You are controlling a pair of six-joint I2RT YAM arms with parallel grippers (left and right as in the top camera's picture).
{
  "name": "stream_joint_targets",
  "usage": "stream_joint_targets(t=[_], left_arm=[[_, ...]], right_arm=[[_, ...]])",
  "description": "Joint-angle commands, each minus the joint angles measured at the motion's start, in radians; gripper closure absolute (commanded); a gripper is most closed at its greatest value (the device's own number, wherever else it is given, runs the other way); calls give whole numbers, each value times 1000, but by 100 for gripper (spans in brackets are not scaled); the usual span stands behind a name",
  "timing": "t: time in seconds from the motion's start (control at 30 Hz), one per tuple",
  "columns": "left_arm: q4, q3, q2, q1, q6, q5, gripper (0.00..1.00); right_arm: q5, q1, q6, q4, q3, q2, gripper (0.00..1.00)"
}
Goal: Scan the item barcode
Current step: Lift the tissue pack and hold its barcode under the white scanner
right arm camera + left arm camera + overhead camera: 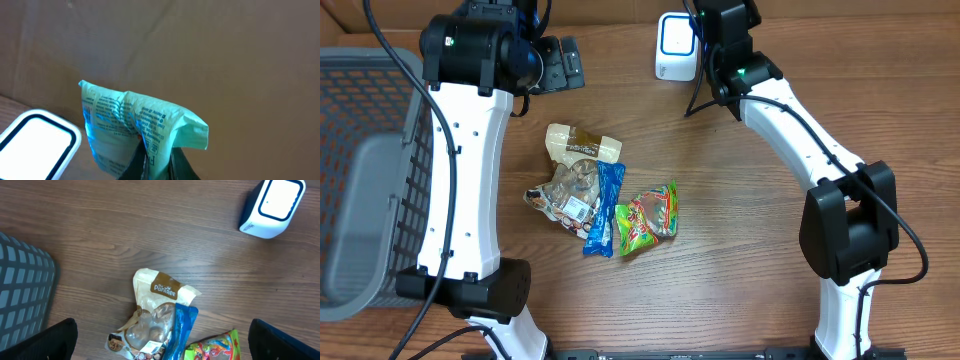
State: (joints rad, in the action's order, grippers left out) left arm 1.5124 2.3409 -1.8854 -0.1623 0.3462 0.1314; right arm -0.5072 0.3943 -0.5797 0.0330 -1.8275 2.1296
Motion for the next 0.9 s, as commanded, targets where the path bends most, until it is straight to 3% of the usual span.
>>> stream_joint_targets(t=[0.0, 0.27, 0.6, 0.87], left_arm=[[-2, -7, -2, -2, 21, -1, 0], [-2, -7, -2, -2, 21, -1, 0], [-2, -7, -2, -2, 21, -1, 0], [-2, -7, -2, -2, 21, -1, 0]], right_arm=[[39, -2, -192, -52, -26, 37, 96], [37, 11, -461, -161, -26, 158, 96], [30, 44, -695, -253, -26, 171, 96], [64, 55, -776, -268, -26, 171, 96]])
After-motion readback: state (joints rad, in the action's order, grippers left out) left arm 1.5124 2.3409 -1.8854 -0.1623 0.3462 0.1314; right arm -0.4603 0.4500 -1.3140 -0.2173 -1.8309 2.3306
